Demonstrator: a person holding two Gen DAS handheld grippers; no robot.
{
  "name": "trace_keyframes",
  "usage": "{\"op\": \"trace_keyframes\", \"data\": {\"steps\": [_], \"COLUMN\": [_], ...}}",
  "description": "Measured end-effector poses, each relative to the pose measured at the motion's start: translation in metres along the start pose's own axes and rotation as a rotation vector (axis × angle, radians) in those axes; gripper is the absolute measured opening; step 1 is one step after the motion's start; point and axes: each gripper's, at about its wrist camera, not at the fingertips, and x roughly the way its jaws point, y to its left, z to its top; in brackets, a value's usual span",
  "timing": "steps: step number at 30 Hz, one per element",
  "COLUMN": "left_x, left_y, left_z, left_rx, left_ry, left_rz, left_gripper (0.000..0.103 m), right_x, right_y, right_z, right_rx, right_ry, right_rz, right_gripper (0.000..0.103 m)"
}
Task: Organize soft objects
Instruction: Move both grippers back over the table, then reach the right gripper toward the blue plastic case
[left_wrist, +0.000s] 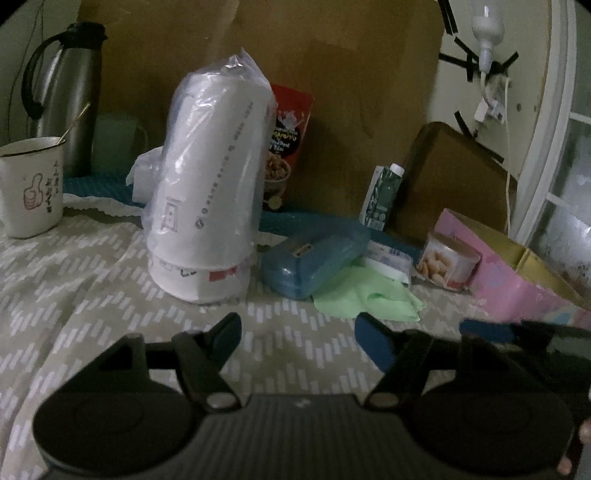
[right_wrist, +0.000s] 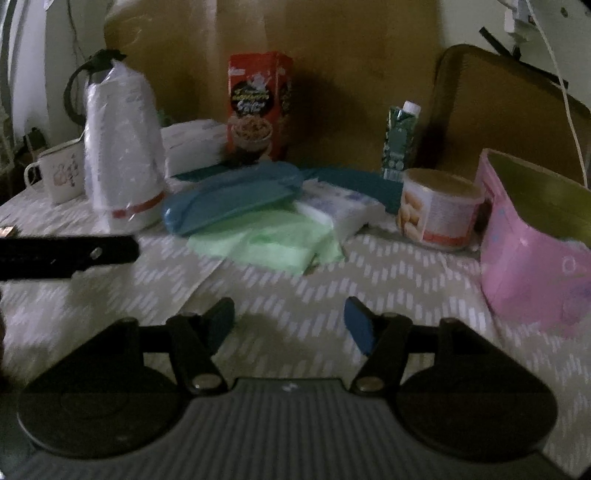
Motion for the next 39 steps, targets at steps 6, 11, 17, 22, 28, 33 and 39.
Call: {"op": "trace_keyframes", "data": {"steps": [6, 11, 17, 22, 28, 33, 39], "left_x": [-0.001, -0.004, -0.006, -0.006, -0.006, -0.005, -0.006], "left_y": [0.006, 0.009, 0.008, 0.011, 0.014, 0.021, 0.03], "left_z": [0.001, 0.001, 0.0, 0.001, 0.001, 0.003, 0.004], "left_rx": [-0.038, -0.054, -0.042, -0.06, -0.089, -0.13, -0.181], "left_ry": [-0.005, -0.014, -0.027, -0.026, -0.017, -0.019, -0.031], "left_rz": [-0.023, -0.039, -0.048, -0.055, -0.076, -0.089, -0.084], "left_gripper": [0.07, 0.071, 0.071, 0.072, 0.072, 0.079, 0.082], "right_x": [0.013, 0.038, 0.083, 0.149, 0.179, 0.139, 0.093], "right_y": [0.005, -0.002, -0.003, -0.012, -0.006, -0.005, -0.017], "right_z": [0.03, 0.06, 0.109, 0.145, 0.146, 0.132, 0.099], "right_rx": [-0.028, 0.07, 0.14, 0.209, 0.118, 0.016, 0.006], "right_ry": [-0.061, -0.023, -0.004, 0.159, 0.32, 0.313, 0.315], "right_rz": [0.005, 0.089, 0.089, 0.104, 0.096, 0.167, 0.208], "right_gripper": [0.068, 0.068, 0.071, 0.071, 0.058, 0.043, 0.043]}}
